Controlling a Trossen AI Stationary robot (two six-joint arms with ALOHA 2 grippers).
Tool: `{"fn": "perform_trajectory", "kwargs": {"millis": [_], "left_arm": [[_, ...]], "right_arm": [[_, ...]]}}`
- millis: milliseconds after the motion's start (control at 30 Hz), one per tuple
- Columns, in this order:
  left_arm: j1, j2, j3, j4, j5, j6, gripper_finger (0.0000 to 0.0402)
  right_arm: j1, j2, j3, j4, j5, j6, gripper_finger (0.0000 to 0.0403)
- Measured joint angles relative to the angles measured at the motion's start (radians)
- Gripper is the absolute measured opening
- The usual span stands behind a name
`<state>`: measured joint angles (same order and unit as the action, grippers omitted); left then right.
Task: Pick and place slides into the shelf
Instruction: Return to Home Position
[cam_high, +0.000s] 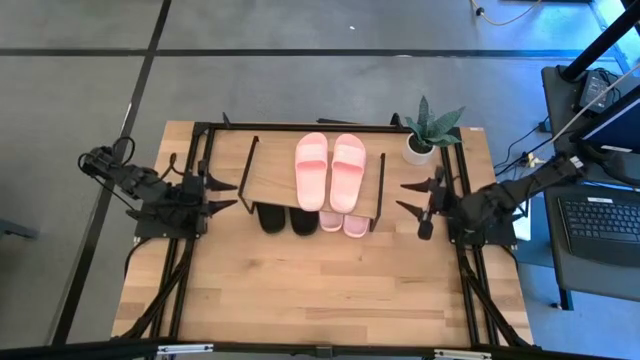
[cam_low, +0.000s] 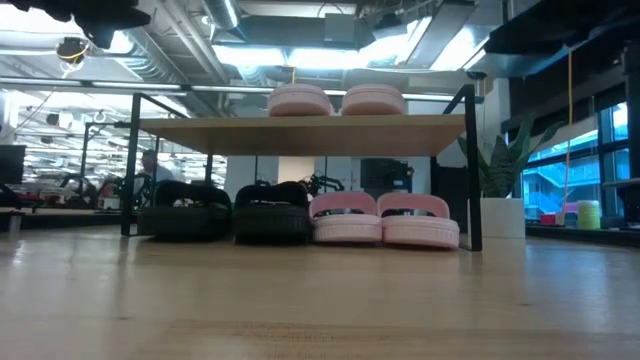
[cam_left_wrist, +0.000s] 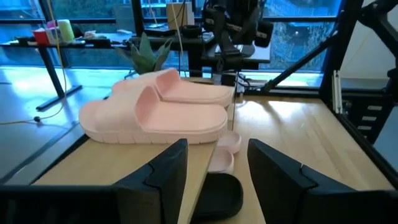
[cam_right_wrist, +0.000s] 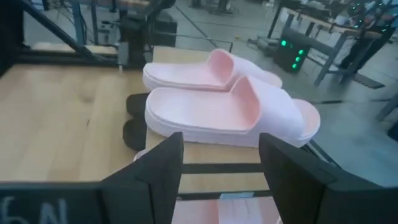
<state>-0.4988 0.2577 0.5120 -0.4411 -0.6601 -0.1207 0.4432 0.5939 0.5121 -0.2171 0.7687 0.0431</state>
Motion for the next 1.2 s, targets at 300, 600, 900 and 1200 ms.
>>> {"fn": "perform_trajectory", "kwargs": {"millis": [300, 600, 900, 1200], "left_arm": [[0.001, -0.109, -0.114, 0.078, -0.007, 0.002, 0.0161], [0.004, -0.254, -0.133, 0.082, -0.026, 0.121, 0.0161], [0.032, -0.255, -0.169, 0.086, -0.03, 0.107, 0.0161], [0.037, -0.255, -0.283, 0.164, 0.064, 0.085, 0.0161]], "right_arm": [[-0.164, -0.099, -0.14, 0.205, -0.209, -0.074, 0.021], [-0.28, -0.167, -0.203, 0.233, -0.332, -0.103, 0.021], [-0.405, -0.295, -0.284, 0.265, -0.469, -0.103, 0.021], [-0.47, -0.394, -0.379, 0.282, -0.596, -0.047, 0.021]]}}
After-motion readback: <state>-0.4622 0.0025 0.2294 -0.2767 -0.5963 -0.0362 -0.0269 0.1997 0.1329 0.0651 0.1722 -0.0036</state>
